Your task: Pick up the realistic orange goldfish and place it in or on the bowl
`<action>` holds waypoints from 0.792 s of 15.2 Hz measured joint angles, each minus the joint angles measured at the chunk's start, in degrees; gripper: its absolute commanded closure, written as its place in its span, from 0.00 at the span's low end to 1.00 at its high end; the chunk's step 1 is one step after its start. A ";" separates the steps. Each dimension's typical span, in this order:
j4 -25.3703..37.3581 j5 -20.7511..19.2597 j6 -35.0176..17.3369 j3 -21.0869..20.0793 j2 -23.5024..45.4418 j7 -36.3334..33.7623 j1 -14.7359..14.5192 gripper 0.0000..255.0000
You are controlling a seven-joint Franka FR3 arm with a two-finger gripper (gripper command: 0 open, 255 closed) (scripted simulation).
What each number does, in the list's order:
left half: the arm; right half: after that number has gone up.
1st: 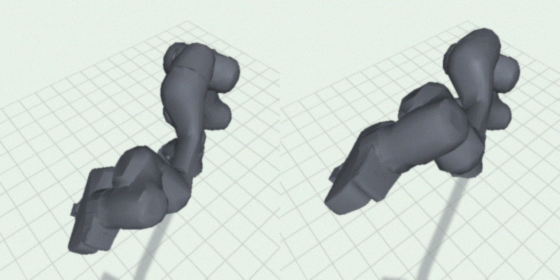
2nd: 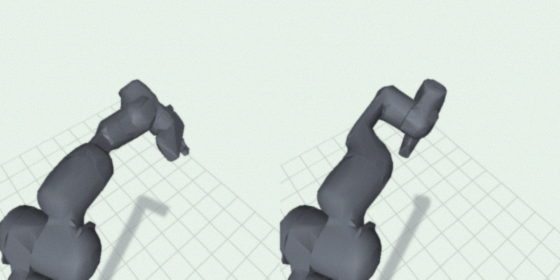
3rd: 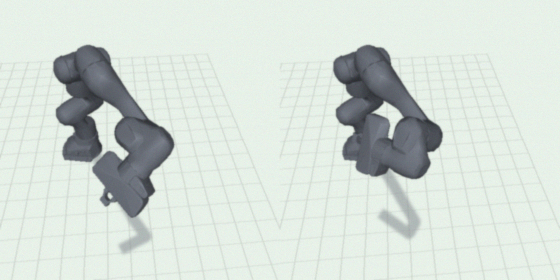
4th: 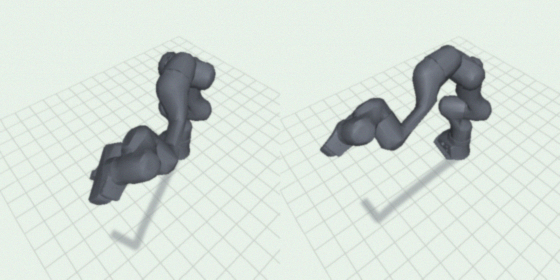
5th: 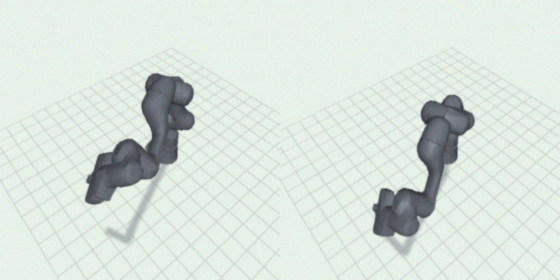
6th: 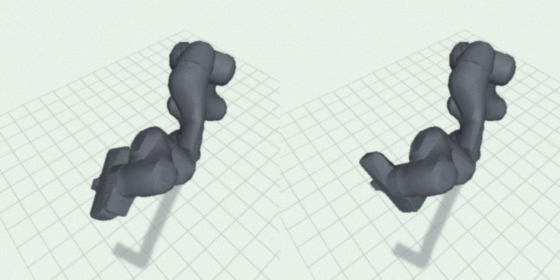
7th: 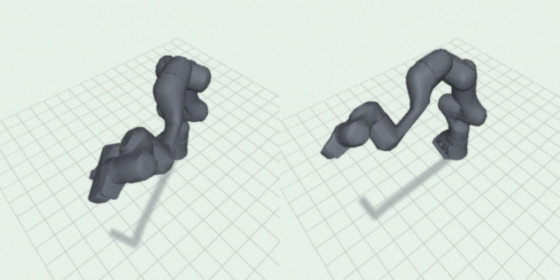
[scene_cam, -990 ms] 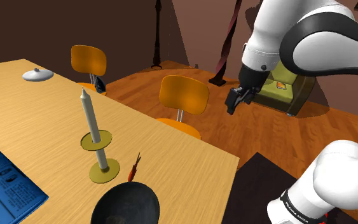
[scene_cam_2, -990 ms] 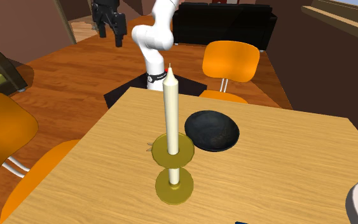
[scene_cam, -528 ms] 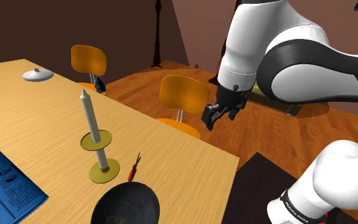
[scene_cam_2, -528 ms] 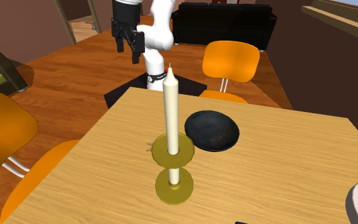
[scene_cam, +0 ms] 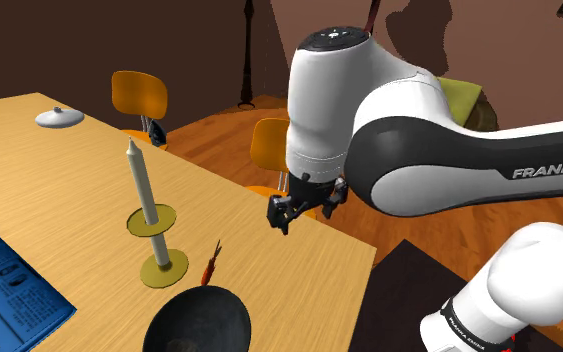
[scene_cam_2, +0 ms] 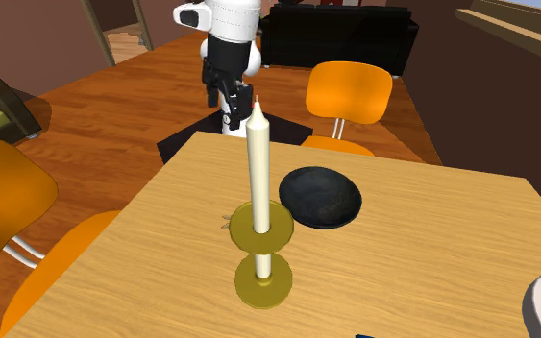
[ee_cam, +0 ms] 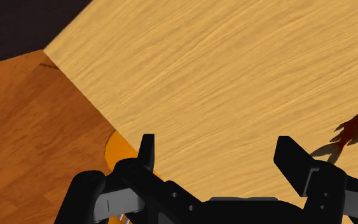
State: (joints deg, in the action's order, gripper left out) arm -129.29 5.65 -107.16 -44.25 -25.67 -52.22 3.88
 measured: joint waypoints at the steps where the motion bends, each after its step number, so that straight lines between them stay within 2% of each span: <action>1: 0.93 -0.70 -0.54 -1.85 1.78 -2.46 0.84 0.00; 4: 5.59 -5.38 -2.06 -8.82 10.04 -11.30 4.65 0.00; 6: 9.62 -10.41 -1.69 -13.70 16.83 -18.41 6.94 0.00; 8: 13.58 -17.70 -0.84 -17.93 25.69 -27.14 7.45 0.00; 10: 17.89 -25.42 1.02 -18.78 34.71 -35.48 4.71 0.00; 12: 23.53 -32.29 3.58 -16.39 43.36 -42.38 -1.05 0.00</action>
State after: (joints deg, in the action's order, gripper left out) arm -105.76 -26.64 -103.57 -60.64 17.69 -94.59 2.82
